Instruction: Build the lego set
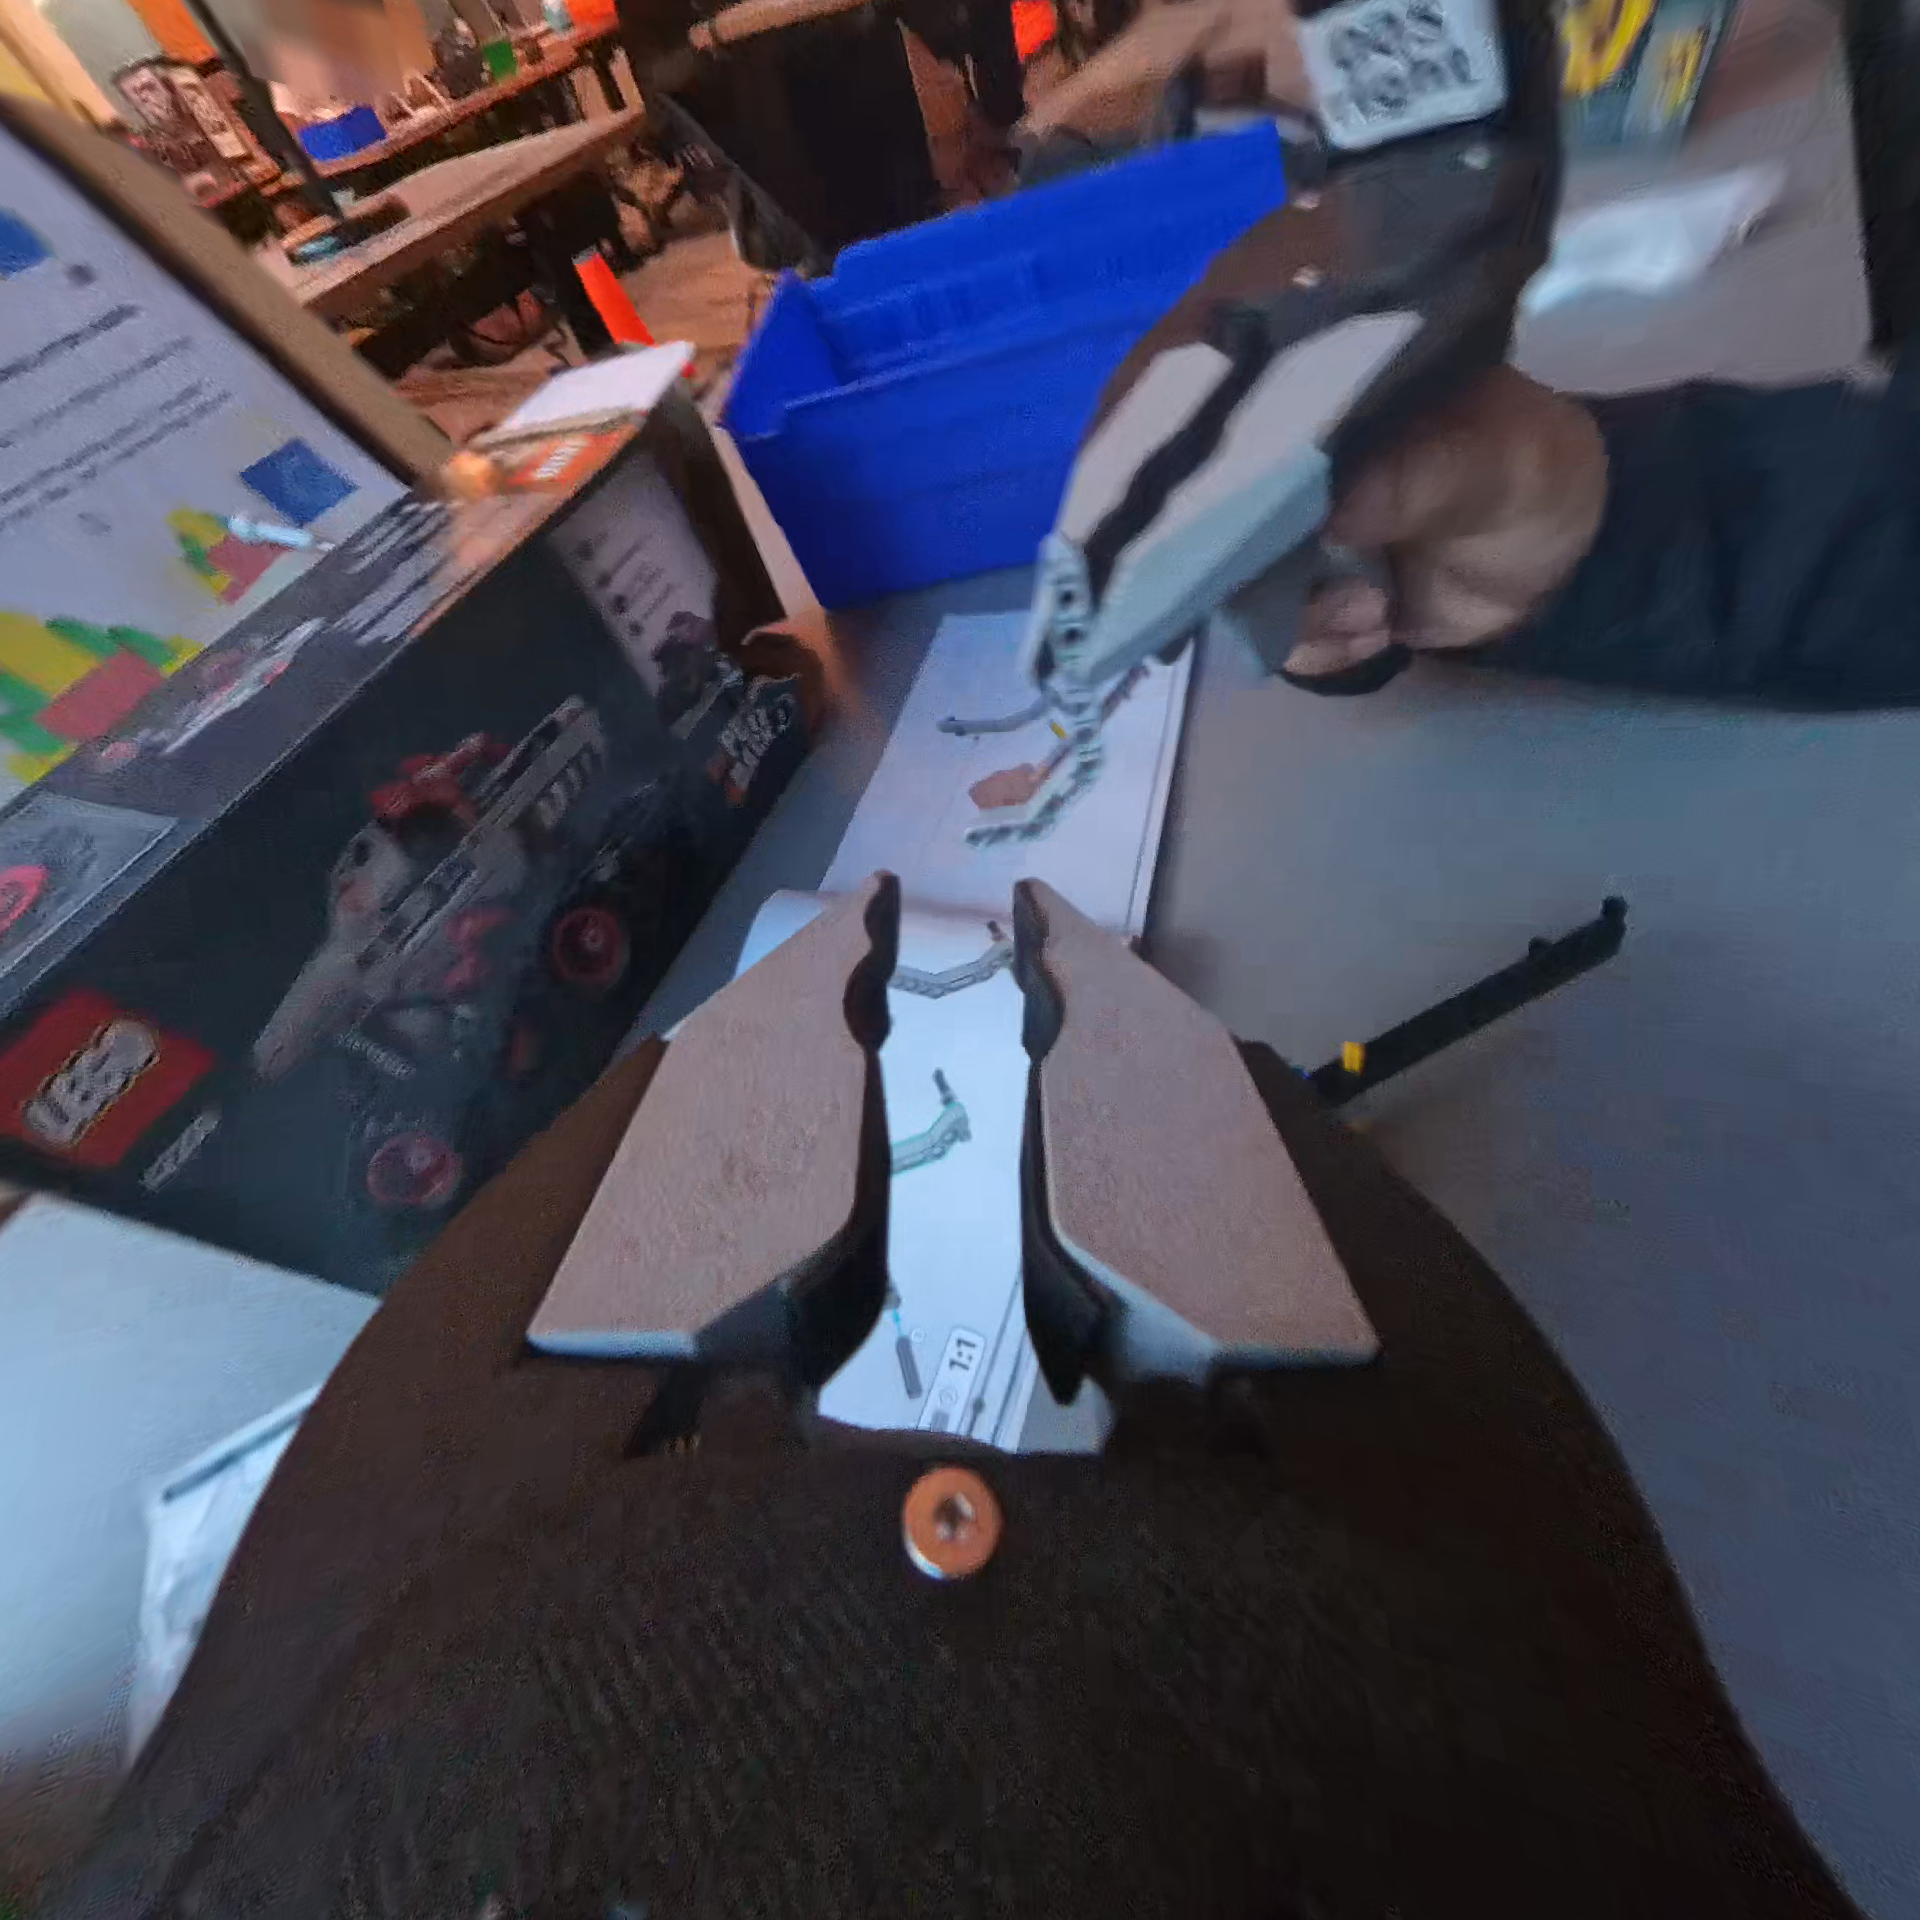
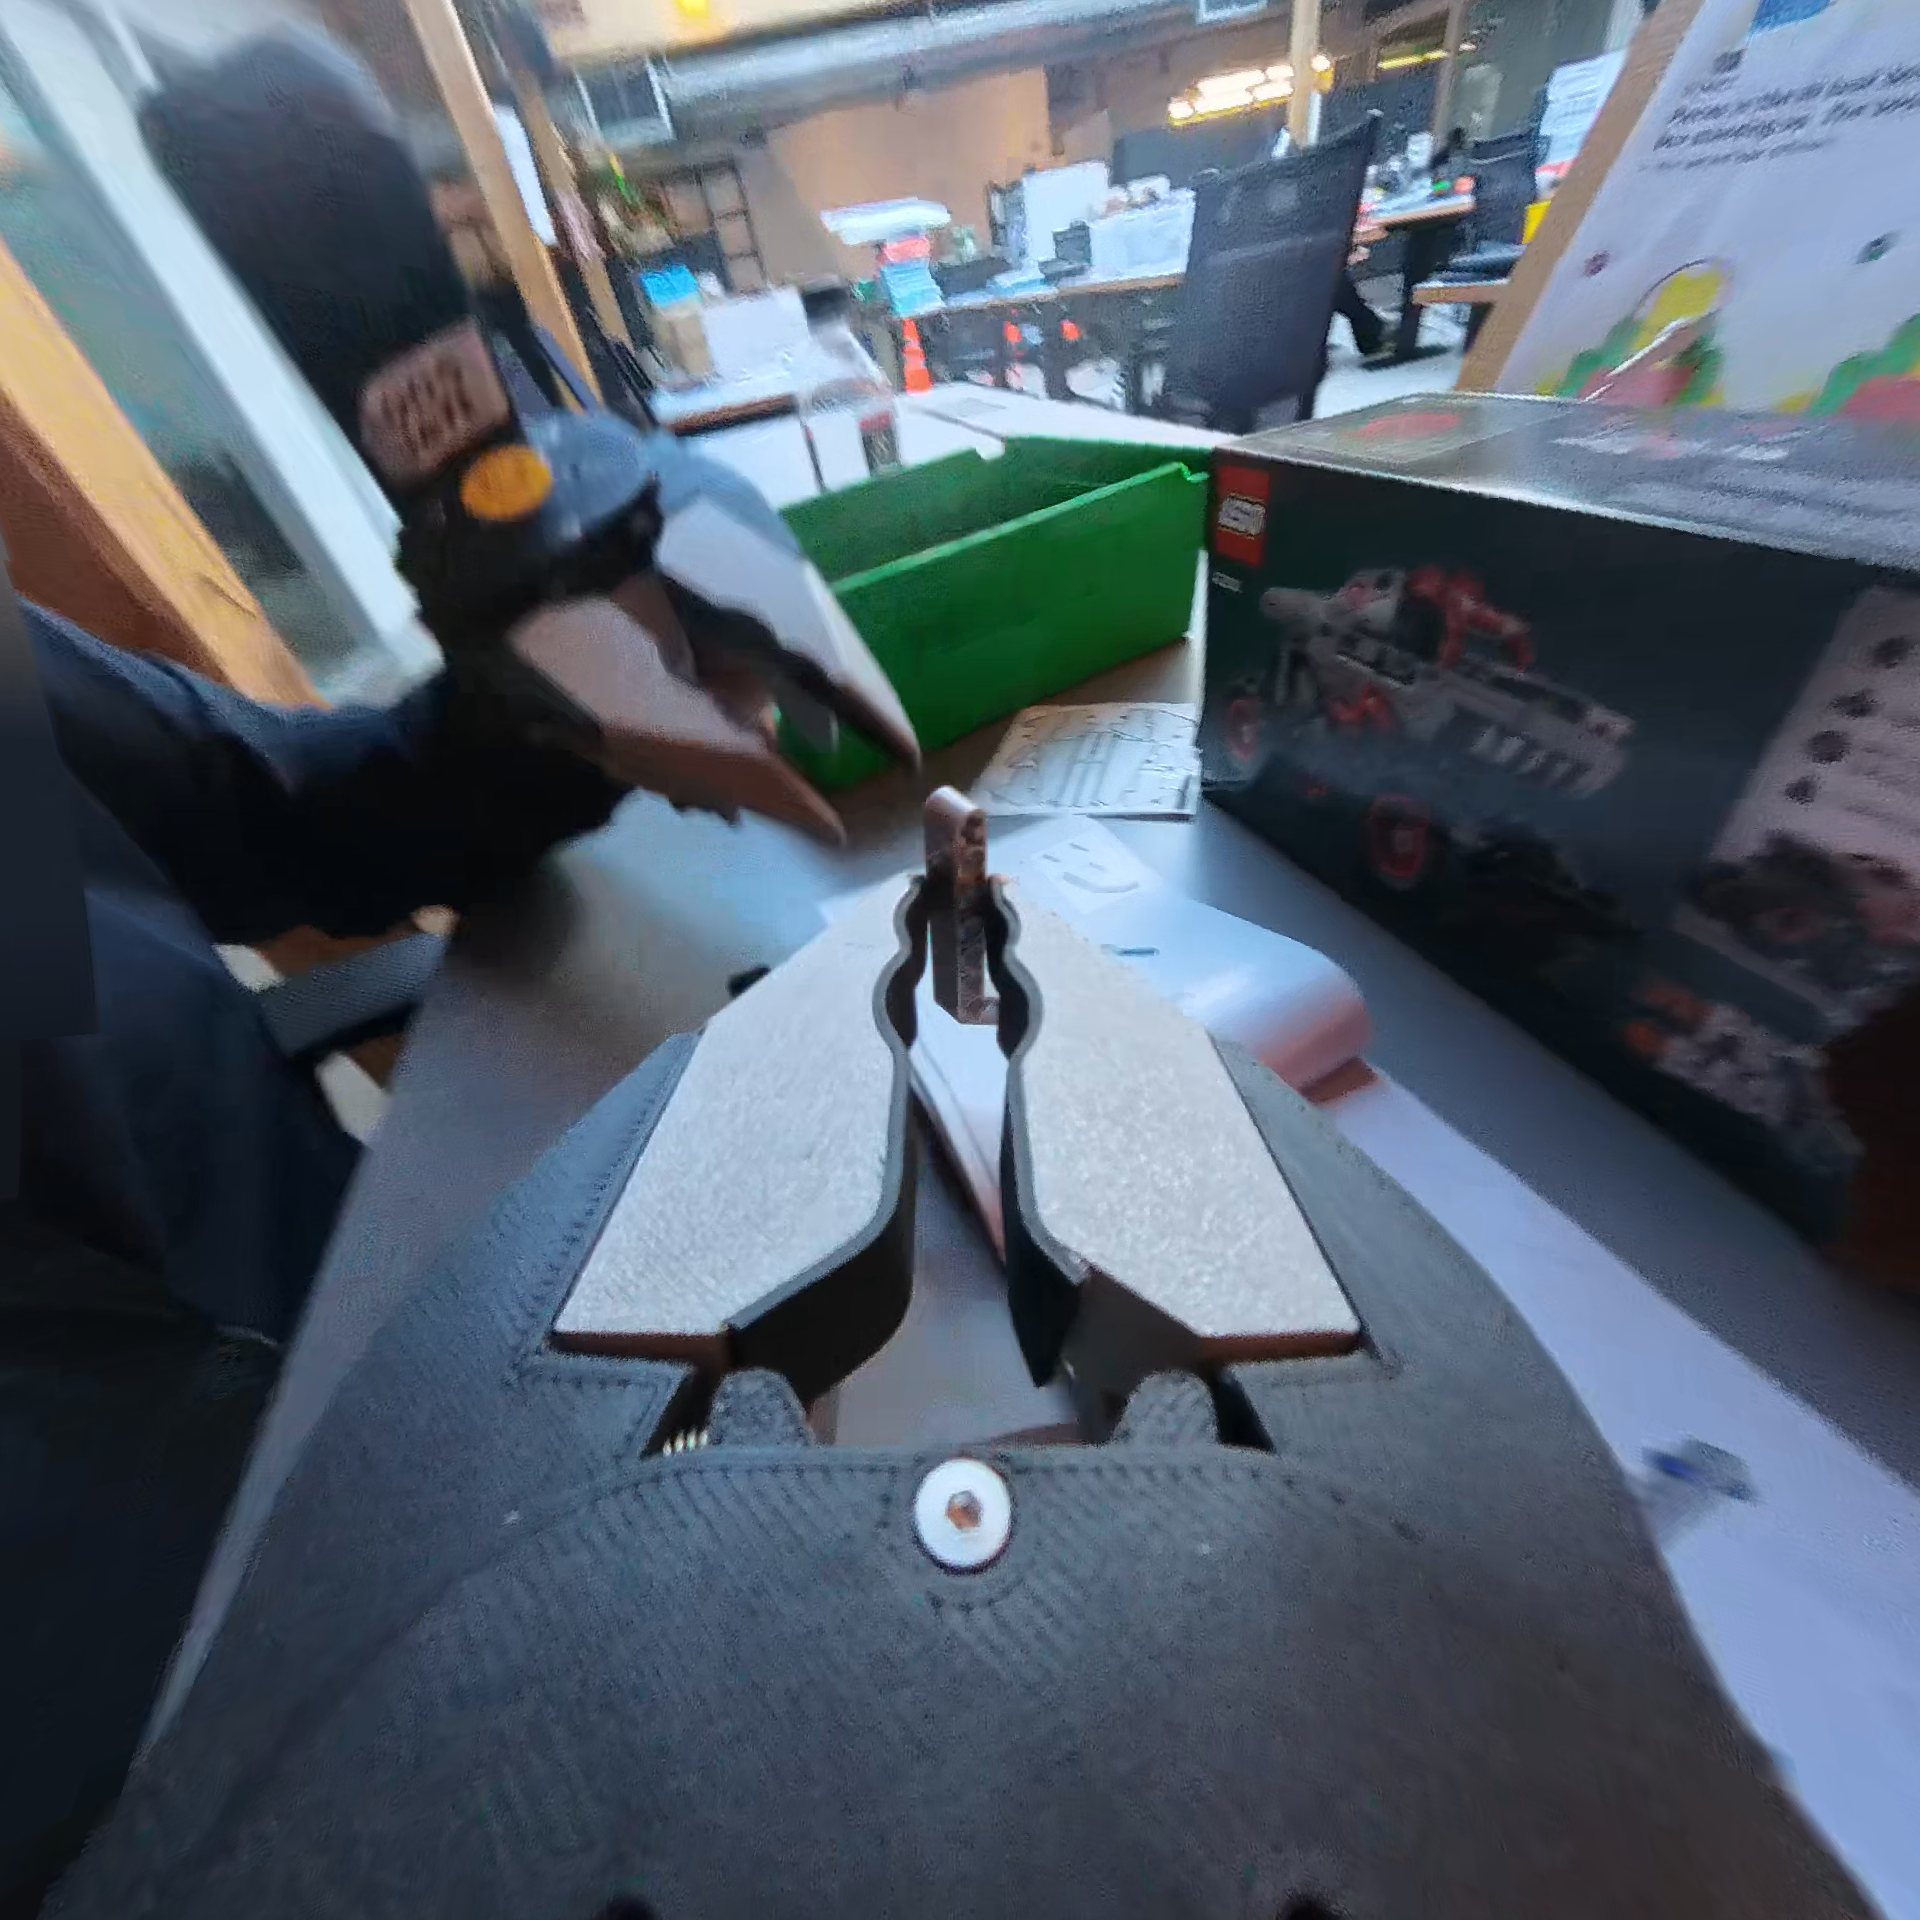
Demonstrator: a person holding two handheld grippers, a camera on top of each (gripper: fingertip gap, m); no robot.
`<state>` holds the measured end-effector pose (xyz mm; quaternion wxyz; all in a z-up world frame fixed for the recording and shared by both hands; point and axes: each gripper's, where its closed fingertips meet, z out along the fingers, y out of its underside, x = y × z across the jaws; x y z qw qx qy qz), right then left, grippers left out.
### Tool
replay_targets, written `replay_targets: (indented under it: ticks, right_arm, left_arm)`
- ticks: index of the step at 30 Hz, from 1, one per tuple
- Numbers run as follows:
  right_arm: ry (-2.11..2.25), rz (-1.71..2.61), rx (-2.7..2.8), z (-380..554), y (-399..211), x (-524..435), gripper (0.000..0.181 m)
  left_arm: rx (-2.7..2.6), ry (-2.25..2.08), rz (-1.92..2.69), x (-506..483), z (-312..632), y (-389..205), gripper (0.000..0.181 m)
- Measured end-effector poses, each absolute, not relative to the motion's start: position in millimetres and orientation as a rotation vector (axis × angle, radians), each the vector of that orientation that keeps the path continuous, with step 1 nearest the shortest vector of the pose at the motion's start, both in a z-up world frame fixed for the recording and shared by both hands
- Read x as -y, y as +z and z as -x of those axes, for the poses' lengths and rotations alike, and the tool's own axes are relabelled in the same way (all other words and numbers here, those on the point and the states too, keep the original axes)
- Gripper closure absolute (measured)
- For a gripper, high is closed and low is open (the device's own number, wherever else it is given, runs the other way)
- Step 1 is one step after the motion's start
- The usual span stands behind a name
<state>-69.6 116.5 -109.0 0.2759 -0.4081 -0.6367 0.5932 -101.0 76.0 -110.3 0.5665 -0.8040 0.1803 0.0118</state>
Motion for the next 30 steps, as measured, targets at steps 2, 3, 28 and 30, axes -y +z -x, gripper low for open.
replay_targets:
  ticks: [2,3,28,30]
  right_arm:
    - [1.437,0.997,1.794,58,-110,-118,0.173]
    - [1.344,0.957,1.828,50,-112,-119,0.173]
    - [1.119,1.095,2.068,-22,-159,-130,0.146]
    - [1.230,1.108,1.979,-10,-144,-139,0.145]
  left_arm:
    - [-0.360,0.001,1.880,-68,117,-108,0.160]
    - [-0.346,0.002,1.882,-64,122,-110,0.159]
    - [-0.207,0.050,1.950,-32,161,-147,0.120]
    - [-0.201,0.055,1.934,-32,160,-143,0.120]
